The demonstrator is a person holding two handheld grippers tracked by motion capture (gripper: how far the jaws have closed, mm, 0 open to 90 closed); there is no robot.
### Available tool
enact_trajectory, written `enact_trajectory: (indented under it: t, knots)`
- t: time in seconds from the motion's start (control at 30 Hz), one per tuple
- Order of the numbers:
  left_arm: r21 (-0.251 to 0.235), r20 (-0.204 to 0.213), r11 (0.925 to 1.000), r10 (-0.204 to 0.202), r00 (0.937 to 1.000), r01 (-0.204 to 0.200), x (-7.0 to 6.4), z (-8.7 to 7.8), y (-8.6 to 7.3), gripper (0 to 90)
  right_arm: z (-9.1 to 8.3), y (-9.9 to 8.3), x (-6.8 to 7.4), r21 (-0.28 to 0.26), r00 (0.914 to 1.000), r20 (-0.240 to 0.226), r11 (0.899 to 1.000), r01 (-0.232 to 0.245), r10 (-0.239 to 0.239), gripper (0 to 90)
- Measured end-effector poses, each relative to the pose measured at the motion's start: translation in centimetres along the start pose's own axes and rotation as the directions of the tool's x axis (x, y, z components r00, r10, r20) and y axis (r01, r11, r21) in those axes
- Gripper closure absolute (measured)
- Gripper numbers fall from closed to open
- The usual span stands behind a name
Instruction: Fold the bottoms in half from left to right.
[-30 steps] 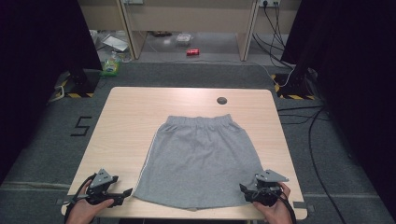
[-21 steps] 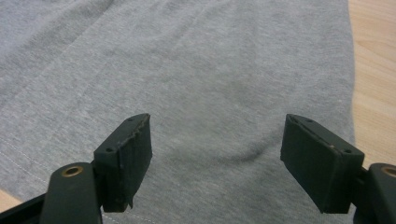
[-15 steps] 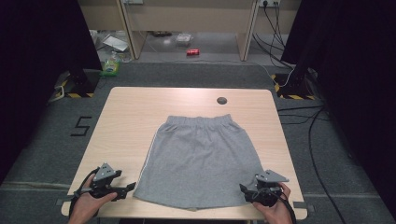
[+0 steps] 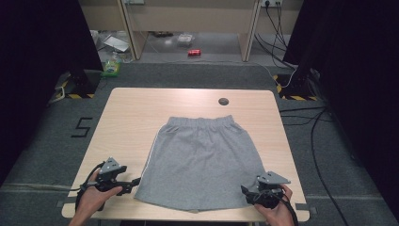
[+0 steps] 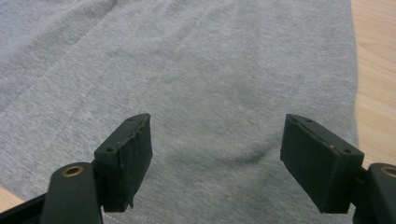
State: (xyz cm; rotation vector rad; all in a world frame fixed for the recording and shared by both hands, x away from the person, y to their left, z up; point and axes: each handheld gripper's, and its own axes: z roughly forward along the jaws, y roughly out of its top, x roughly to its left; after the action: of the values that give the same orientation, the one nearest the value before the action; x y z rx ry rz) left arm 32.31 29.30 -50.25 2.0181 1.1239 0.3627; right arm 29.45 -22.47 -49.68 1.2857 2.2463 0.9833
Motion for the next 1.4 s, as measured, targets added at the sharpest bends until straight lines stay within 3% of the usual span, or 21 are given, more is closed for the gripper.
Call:
enact_trajectory:
  t: [0.57,1.4]
  knots:
    - [0.002,0.005,1.0000,-0.001,1.0000,0.001,0.4,1.2,1.7,18.8,0.1,0.0,0.1,0.003,1.0000,-0.004,1.000,0.001,-0.001,25.4]
    - [-0.017,0.005,0.9998,-0.012,0.9999,0.012,1.1,3.5,6.1,18.8,0.1,0.0,0.1,0.002,1.0000,-0.007,1.000,-0.002,0.002,25.5]
